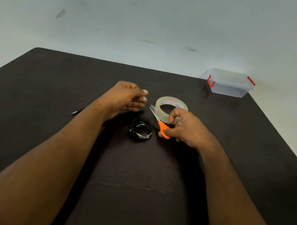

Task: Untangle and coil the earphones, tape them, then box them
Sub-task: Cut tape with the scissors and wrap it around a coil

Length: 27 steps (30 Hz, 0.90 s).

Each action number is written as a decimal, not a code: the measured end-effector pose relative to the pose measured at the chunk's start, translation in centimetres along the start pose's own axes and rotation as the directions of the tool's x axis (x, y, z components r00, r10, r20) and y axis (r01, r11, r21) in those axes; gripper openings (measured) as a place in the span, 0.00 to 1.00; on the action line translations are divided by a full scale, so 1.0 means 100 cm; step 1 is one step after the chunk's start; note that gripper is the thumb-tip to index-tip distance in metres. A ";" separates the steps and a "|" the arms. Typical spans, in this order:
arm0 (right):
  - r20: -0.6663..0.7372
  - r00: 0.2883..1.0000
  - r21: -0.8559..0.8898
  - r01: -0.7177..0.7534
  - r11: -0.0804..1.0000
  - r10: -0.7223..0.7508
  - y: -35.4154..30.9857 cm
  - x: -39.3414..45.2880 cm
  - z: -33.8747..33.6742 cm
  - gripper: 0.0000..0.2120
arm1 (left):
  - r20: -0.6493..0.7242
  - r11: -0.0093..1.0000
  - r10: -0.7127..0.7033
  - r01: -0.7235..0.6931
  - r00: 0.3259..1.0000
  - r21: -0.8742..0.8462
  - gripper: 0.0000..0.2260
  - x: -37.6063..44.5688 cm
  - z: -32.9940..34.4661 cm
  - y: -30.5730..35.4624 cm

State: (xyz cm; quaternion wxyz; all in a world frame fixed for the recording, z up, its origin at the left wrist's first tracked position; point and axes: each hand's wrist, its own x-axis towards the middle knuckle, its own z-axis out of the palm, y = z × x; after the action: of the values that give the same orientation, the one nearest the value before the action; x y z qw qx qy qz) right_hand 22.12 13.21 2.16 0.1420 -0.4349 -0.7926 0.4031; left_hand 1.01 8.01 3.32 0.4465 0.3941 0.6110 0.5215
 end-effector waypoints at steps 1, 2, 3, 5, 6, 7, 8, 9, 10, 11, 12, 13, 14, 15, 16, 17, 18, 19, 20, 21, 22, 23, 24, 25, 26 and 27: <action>-0.013 1.000 -0.038 0.010 0.999 -0.011 0.001 0.002 0.001 0.15 | -0.019 0.999 0.025 -0.025 1.000 0.045 0.10 -0.001 -0.002 0.001; -0.029 0.999 -0.069 0.026 0.997 -0.028 0.002 0.004 0.001 0.14 | -0.037 0.996 0.055 -0.053 0.998 0.075 0.11 -0.001 -0.003 0.002; -0.037 0.998 -0.097 0.039 0.994 -0.043 0.002 0.005 0.001 0.14 | -0.059 0.992 0.093 -0.087 0.994 0.094 0.11 -0.003 -0.005 0.004; -0.034 0.999 -0.148 0.032 0.988 -0.038 0.000 0.005 -0.001 0.12 | -0.117 0.980 0.173 -0.160 0.978 0.115 0.12 -0.007 -0.006 0.010; -0.028 0.999 -0.163 0.018 0.986 -0.023 -0.001 0.004 -0.002 0.10 | -0.143 0.975 0.206 -0.190 0.968 0.119 0.13 -0.011 -0.007 0.012; -0.019 1.000 -0.168 0.005 0.986 -0.009 -0.002 0.002 -0.004 0.09 | -0.159 0.969 0.233 -0.214 0.959 0.125 0.14 -0.016 -0.007 0.014; -0.005 1.000 -0.162 -0.007 0.987 0.007 -0.003 0.001 -0.006 0.07 | -0.165 0.963 0.254 -0.233 0.953 0.137 0.15 -0.021 -0.008 0.016; 0.012 1.000 -0.154 -0.020 0.988 0.022 -0.003 -0.001 -0.008 0.05 | -0.161 0.959 0.266 -0.243 0.950 0.148 0.16 -0.028 -0.010 0.015; 0.028 0.999 -0.152 -0.028 0.988 0.033 -0.003 -0.002 -0.009 0.04 | -0.151 0.957 0.270 -0.247 0.951 0.155 0.17 -0.035 -0.013 0.013; 0.040 0.999 -0.153 -0.029 0.988 0.036 -0.003 -0.003 -0.011 0.03 | -0.135 0.955 0.273 -0.251 0.953 0.160 0.16 -0.043 -0.016 0.010; 0.049 0.998 -0.153 -0.029 0.988 0.037 -0.003 -0.004 -0.013 0.02 | -0.116 0.954 0.274 -0.254 0.955 0.163 0.14 -0.049 -0.020 0.005; 0.063 0.997 -0.145 -0.029 0.989 0.039 -0.003 -0.004 -0.014 0.02 | -0.096 0.952 0.276 -0.259 0.956 0.161 0.12 -0.057 -0.026 -0.001; 0.080 0.996 -0.133 -0.037 0.990 0.048 -0.003 -0.005 -0.016 0.03 | -0.073 0.951 0.280 -0.266 0.957 0.156 0.11 -0.064 -0.030 -0.006; 0.112 0.992 -0.121 -0.049 0.991 0.063 -0.003 -0.007 -0.018 0.03 | -0.049 0.948 0.291 -0.281 0.955 0.149 0.11 -0.072 -0.035 -0.011; 0.147 0.986 -0.118 -0.063 0.991 0.080 -0.003 -0.008 -0.020 0.04 | -0.032 0.943 0.308 -0.301 0.951 0.144 0.12 -0.078 -0.040 -0.016; 0.167 0.982 -0.126 -0.067 0.990 0.087 -0.003 -0.010 -0.023 0.05 | -0.026 0.936 0.329 -0.322 0.944 0.142 0.12 -0.082 -0.044 -0.020; 0.149 0.986 -0.138 -0.055 0.989 0.076 -0.005 -0.012 -0.023 0.05 | -0.027 0.927 0.353 -0.345 0.935 0.147 0.11 -0.086 -0.049 -0.022; 0.086 0.996 -0.129 -0.021 0.991 0.033 -0.009 -0.012 -0.021 0.05 | -0.027 0.914 0.382 -0.373 0.924 0.158 0.09 -0.089 -0.052 -0.023; -0.004 0.999 -0.076 0.034 0.997 -0.035 -0.015 -0.013 -0.017 0.05 | -0.019 0.901 0.407 -0.399 0.913 0.170 0.07 -0.091 -0.055 -0.024; -0.082 0.992 0.040 0.104 0.994 -0.101 -0.024 -0.015 -0.010 0.04 | -0.002 0.892 0.423 -0.416 0.906 0.176 0.07 -0.093 -0.056 -0.024; -0.112 0.983 0.211 0.169 0.963 -0.148 -0.035 -0.018 -0.001 0.04 | 0.021 0.886 0.431 -0.427 0.902 0.180 0.07 -0.094 -0.057 -0.025; -0.089 0.978 0.383 0.209 0.900 -0.189 -0.046 -0.020 0.011 0.06 | 0.053 0.880 0.435 -0.437 0.899 0.185 0.08 -0.094 -0.057 -0.026; -0.032 0.973 0.522 0.212 0.826 -0.229 -0.056 -0.023 0.023 0.09 | 0.088 0.871 0.439 -0.447 0.894 0.204 0.08 -0.094 -0.057 -0.026; 0.039 0.963 0.604 0.189 0.774 -0.266 -0.064 -0.025 0.036 0.12 | 0.121 0.857 0.440 -0.456 0.890 0.239 0.08 -0.094 -0.057 -0.026; 0.101 0.950 0.635 0.168 0.754 -0.296 -0.069 -0.026 0.048 0.14 | 0.142 0.842 0.440 -0.462 0.887 0.278 0.09 -0.092 -0.056 -0.027; 0.139 0.938 0.641 0.159 0.751 -0.317 -0.072 -0.027 0.058 0.15 | 0.152 0.829 0.441 -0.467 0.884 0.307 0.10 -0.092 -0.056 -0.026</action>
State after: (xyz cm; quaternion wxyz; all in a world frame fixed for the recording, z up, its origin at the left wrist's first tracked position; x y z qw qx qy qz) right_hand 16.24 5.94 4.29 0.2308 -0.2068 -0.6758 0.6688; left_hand -1.76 -2.65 2.27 0.2587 0.6173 0.5623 0.4857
